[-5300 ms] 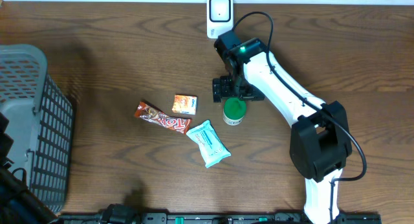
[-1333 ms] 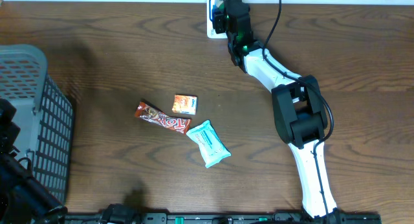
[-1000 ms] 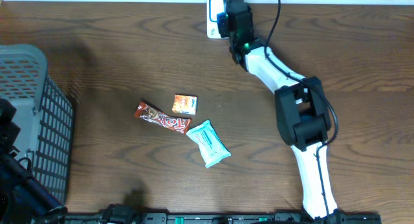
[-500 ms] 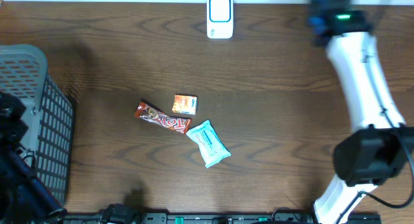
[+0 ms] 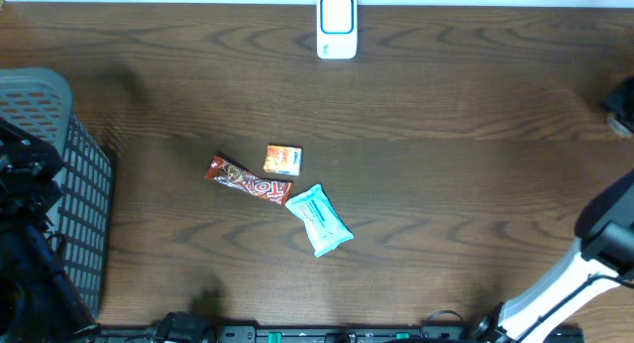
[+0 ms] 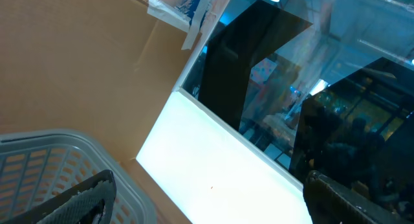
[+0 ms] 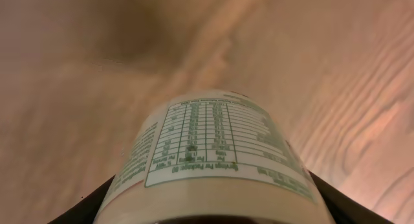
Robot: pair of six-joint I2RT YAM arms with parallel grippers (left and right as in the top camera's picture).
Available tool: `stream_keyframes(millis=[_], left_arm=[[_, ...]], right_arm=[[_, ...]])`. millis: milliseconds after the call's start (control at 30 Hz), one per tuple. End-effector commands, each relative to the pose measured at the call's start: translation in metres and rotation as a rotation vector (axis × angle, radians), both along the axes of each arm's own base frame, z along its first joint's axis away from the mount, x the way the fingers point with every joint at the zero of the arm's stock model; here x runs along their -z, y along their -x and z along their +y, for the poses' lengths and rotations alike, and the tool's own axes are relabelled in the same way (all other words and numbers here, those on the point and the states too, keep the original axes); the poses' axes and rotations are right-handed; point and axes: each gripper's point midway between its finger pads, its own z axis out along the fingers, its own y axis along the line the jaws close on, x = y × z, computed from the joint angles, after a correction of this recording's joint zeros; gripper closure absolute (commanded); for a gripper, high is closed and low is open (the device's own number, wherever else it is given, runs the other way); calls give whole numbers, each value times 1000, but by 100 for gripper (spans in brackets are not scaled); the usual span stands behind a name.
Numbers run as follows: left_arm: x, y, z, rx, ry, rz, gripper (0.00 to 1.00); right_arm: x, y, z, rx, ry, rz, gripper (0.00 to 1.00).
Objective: Scan the item barcode
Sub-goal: 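Carry the jar with the right gripper to the right table edge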
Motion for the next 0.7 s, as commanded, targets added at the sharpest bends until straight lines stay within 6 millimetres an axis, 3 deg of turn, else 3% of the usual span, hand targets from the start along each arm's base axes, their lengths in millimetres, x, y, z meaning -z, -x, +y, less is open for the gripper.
stream_keyframes(millis=[0,200,400,433,467,500,567,667], left_arm=[[2,-3,-2,11,3,3,7],[2,-3,-2,11,3,3,7],[2,-3,-2,11,3,6,7],[2,-3,-2,11,3,6,7],[2,-3,-2,11,3,6,7],[2,-3,-2,10,3,6,7],[2,-3,-2,10,2,7,7],[2,-3,-2,10,2,7,7]], right_arm=[[20,14,-12,72,-101,-17,43],[68,58,-38,177,-186,91,36],[122,88,-37,210,-320,180,34],[124,88,-35,186,-345,171,26],[124,87,-34,165,-363,159,7],[119,85,-34,149,-371,141,1],[98,83,-40,152,-358,114,1],[35,75,-56,151,-279,31,1]])
